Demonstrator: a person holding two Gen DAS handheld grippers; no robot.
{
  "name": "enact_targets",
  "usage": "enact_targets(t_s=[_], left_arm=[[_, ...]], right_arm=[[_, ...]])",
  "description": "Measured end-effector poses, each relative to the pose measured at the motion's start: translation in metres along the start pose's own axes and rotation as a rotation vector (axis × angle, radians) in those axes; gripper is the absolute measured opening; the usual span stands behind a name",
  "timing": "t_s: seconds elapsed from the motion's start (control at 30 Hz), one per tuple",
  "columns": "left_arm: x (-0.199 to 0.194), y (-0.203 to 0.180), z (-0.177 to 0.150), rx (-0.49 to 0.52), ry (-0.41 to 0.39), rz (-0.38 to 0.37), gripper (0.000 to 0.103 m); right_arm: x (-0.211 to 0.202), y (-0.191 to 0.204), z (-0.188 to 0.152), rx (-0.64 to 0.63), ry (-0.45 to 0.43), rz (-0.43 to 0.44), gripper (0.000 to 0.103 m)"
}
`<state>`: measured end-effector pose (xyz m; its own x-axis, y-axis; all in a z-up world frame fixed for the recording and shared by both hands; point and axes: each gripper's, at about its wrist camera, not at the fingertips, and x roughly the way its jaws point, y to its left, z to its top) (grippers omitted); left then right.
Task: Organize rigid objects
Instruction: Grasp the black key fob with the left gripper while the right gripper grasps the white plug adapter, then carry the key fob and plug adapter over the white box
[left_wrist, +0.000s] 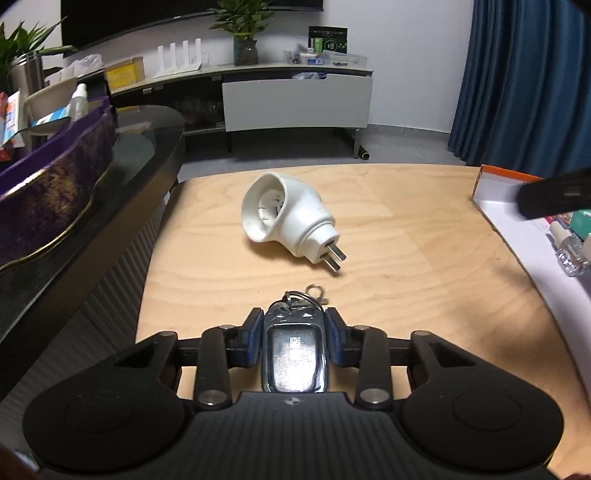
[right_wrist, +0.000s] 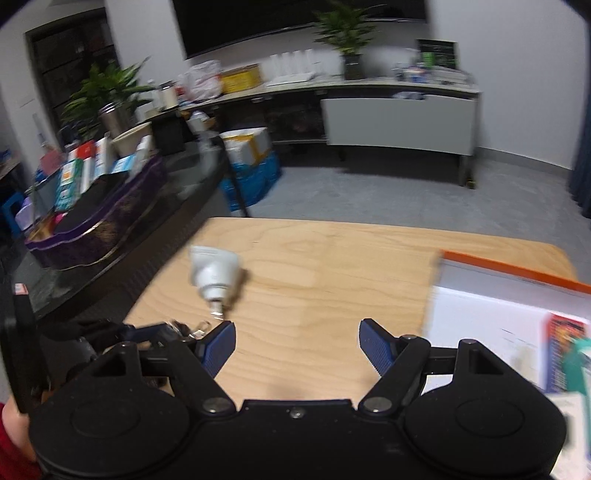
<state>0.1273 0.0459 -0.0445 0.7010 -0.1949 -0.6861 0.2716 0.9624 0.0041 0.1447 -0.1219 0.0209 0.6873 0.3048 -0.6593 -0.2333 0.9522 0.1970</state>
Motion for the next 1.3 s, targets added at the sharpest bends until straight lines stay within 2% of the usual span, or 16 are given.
enact_targets(t_s=[0.13,0.3,0.43,0.57,0.63,0.7,0.77,0.8,0.83,0.9,0.93,1.03,1.13,1.3], left_arm=[[-0.028,-0.003,0.002,-0.059,-0.040,0.002,0.036],[-0.044,-0.003,-0.002,-0.108,-0.064,0.046,0.036],[-0.041,0.007,0.002,-0.165,-0.059,0.061,0.036],[-0.042,0.010,0.005,-0.188,-0.077,0.071,0.036],[-0.041,0.011,0.005,-0.197,-0.078,0.074,0.036],[-0.042,0.011,0.005,-0.205,-0.078,0.074,0.036],[-0.041,0.011,0.005,-0.207,-0.084,0.077,0.036],[-0.041,0.012,0.005,-0.209,-0.085,0.082,0.036],[-0.041,0.012,0.004,-0.216,-0.086,0.084,0.036],[-0.041,0.013,0.004,-0.228,-0.087,0.082,0.036],[-0.042,0.013,0.003,-0.227,-0.087,0.085,0.036],[-0.043,0.011,0.003,-0.223,-0.095,0.094,0.036],[-0.048,0.008,0.005,-0.214,-0.109,0.090,0.036],[-0.059,-0.007,0.006,-0.152,-0.134,0.085,0.036]], right_arm=[[0.034,0.022,0.012,-0.043,0.023,0.079,0.088],[0.077,0.046,0.029,-0.124,0.058,0.173,0.088],[0.103,0.061,0.040,-0.206,0.065,0.161,0.093],[0.128,0.063,0.050,-0.128,0.088,0.168,0.094],[0.138,0.063,0.053,-0.073,0.091,0.149,0.094],[0.153,0.061,0.054,-0.029,0.131,0.125,0.095],[0.167,0.060,0.051,-0.001,0.174,0.143,0.096],[0.169,0.060,0.050,-0.001,0.161,0.153,0.093],[0.169,0.061,0.049,-0.006,0.146,0.162,0.087],[0.169,0.062,0.048,-0.010,0.130,0.158,0.064],[0.169,0.063,0.048,-0.010,0.132,0.169,0.062],[0.158,0.067,0.044,-0.063,0.108,0.137,0.062],[0.138,0.061,0.042,-0.058,0.089,0.123,0.062],[0.067,0.042,0.033,-0.062,0.007,0.058,0.062]])
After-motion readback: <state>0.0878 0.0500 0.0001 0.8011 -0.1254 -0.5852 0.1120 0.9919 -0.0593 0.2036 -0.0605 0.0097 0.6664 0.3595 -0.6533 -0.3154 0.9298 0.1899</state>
